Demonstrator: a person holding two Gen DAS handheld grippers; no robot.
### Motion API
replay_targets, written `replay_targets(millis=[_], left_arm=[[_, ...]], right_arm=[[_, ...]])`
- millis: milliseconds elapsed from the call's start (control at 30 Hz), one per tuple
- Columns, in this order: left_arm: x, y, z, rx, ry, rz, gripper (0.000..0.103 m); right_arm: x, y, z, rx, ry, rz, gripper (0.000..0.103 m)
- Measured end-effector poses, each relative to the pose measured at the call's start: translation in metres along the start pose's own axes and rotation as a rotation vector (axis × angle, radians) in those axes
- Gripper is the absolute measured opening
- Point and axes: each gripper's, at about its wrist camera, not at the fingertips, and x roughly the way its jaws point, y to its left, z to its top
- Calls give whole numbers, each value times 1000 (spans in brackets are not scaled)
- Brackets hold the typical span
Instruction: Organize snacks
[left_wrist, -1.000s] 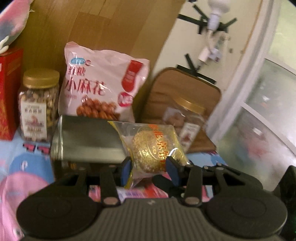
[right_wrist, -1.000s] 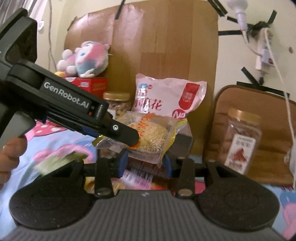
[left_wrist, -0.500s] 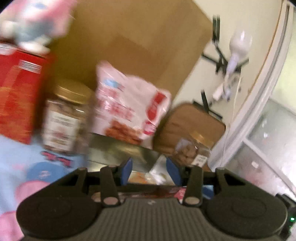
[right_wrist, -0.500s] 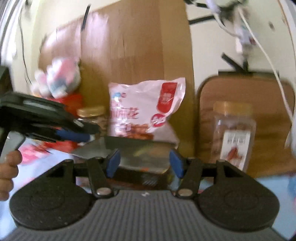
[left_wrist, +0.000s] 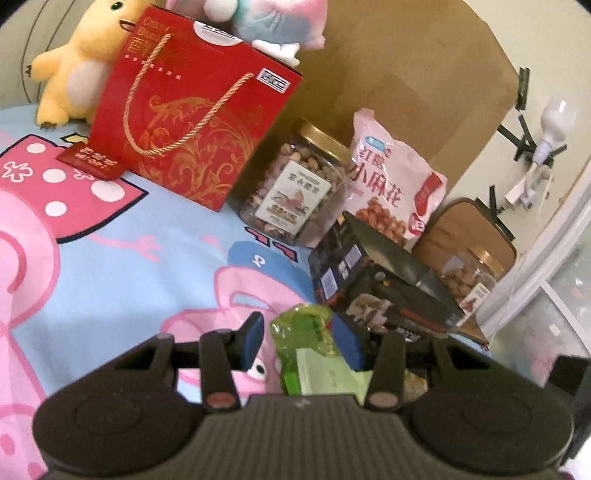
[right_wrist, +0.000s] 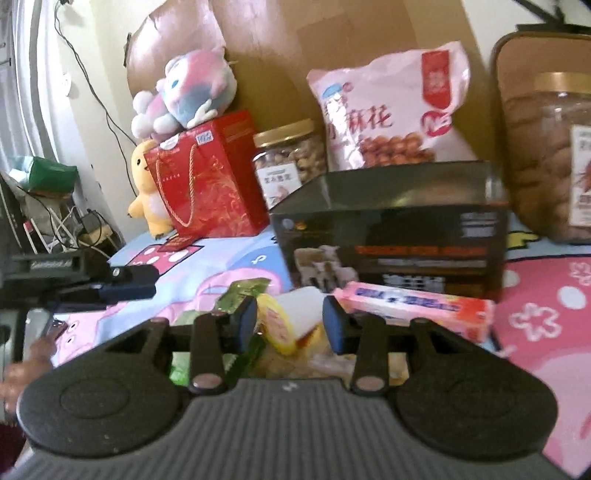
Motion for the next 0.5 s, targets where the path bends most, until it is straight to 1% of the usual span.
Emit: replay_targets(millis=[33,100,133,200,267,300,367,400,467,500], left_arm=[[0,0,0,4,3,-7,42],[-1,0,-3,9,8,-23,42],[-1,-1,-3,10,10,-28,42],[-1,-6,-5,13,12,-43,42],[0,-12,-6,20,14,-57,42],[1,-17,-6,23,17,-66,42],[3,-28,-6,34,24,-91,42],[4,-34,-7,43,26,-102,42],[6,-46,-9,67,31,-119,42],[7,-53,-10,76,37,-126,42]], right_arm=[[4,3,-1,-17,13,-10,42],[11,6,-3,-36,43,-30,10],[11,6,-4,-43,46,-35,7],[1,5,-8,-50,38,-39,6],[-8,3,-11,-44,31,-23,5],[-13,3,-13,-49,36,-2,5],[-19,4,-17,-68,82,66,5],[-26,1,-19,-61,81,94,5],[-42,-14,-20,-30,23,86,10],[-47,-26,-17,-10,-11,55,10]])
